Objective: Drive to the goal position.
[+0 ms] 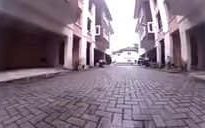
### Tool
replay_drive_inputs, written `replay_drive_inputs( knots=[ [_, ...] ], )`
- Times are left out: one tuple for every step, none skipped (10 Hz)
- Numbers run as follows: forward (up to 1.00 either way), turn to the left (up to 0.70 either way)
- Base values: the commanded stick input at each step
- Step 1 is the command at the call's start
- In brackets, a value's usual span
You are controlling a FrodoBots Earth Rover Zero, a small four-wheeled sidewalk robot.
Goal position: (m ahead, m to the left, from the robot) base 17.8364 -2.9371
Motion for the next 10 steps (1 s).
replay_drive_inputs(
  knots=[
    [0.50, 0.00],
    [0.50, 0.00],
    [0.50, -0.06],
    [0.50, -0.11],
    [0.50, -0.15],
    [0.50, -0.17],
    [0.50, -0.17],
    [0.50, -0.17],
    [0.50, -0.17],
    [0.50, -0.17]
  ],
)
